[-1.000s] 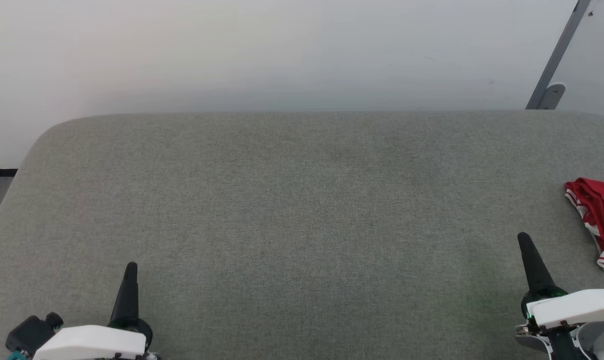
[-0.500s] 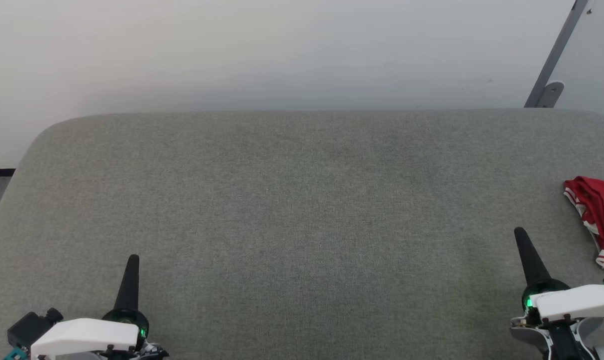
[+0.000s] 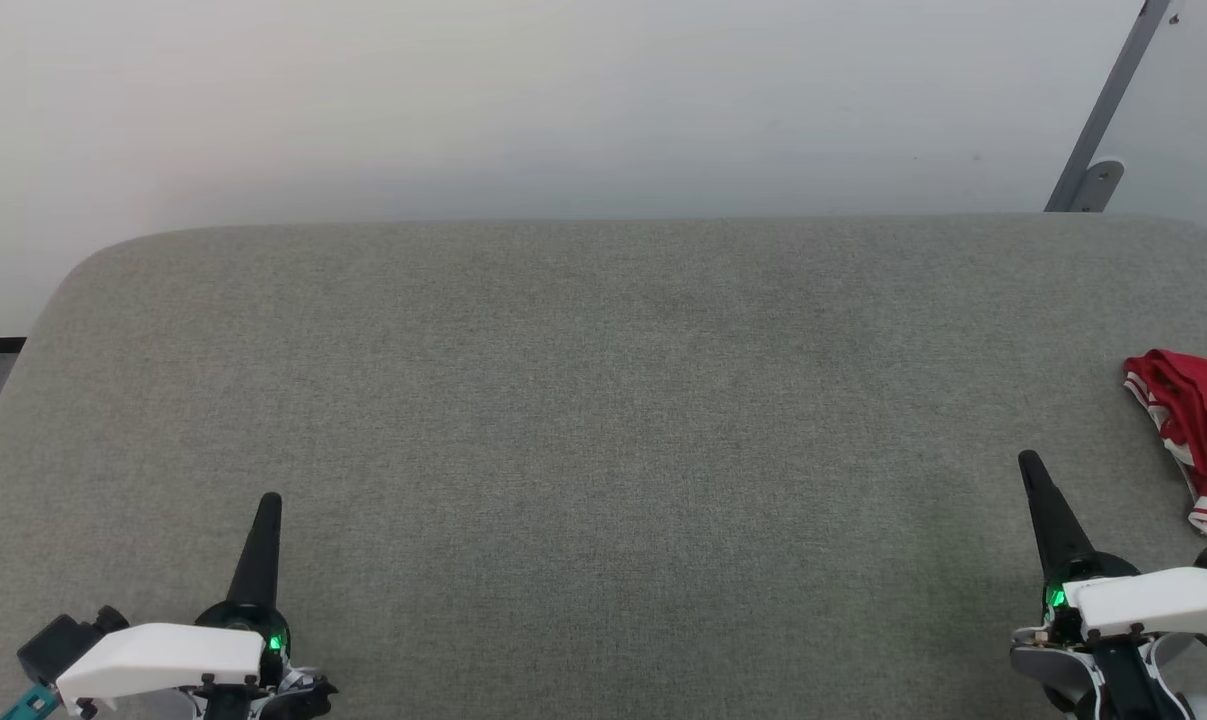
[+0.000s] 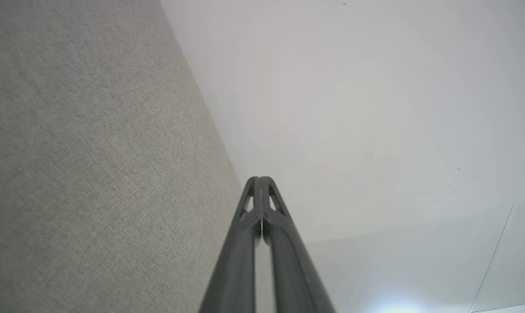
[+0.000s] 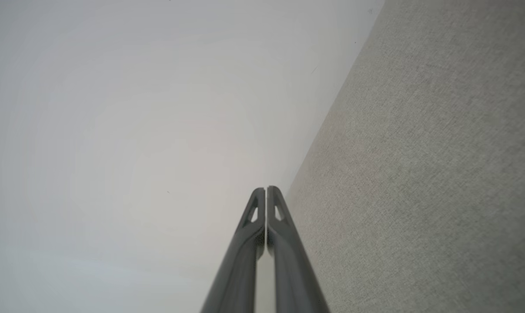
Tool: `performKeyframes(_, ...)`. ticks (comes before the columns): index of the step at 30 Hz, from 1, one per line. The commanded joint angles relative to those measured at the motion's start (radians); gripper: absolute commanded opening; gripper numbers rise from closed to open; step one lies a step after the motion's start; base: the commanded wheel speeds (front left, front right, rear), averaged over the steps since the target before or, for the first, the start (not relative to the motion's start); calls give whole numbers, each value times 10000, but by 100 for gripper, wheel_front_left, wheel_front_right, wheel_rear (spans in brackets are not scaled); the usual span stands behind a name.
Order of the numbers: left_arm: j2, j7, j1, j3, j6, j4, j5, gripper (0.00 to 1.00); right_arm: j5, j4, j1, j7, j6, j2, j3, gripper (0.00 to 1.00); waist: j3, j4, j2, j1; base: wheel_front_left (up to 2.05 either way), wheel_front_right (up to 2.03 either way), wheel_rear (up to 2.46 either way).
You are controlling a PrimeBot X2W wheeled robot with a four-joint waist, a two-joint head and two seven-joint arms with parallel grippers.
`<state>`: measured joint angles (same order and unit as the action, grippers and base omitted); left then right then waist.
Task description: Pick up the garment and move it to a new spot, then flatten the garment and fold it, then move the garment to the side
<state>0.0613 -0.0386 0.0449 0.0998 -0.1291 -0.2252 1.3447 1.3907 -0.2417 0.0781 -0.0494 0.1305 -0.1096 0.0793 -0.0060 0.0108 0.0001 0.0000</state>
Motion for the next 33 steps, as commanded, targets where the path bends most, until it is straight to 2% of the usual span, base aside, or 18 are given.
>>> performKeyframes(1, -12, -71, 231, 51, -20, 11, 198, 0, 166, 10, 183, -77, 3, 26, 67, 0, 3, -3, -1, 0, 0, 0, 0)
performKeyframes(33, -97, -693, 631, 142, -27, -178, 2366, 0, 1951, -39, 345, -603, 4, 557, 340, 0, 77, -91, -1, 0, 0, 0, 0)
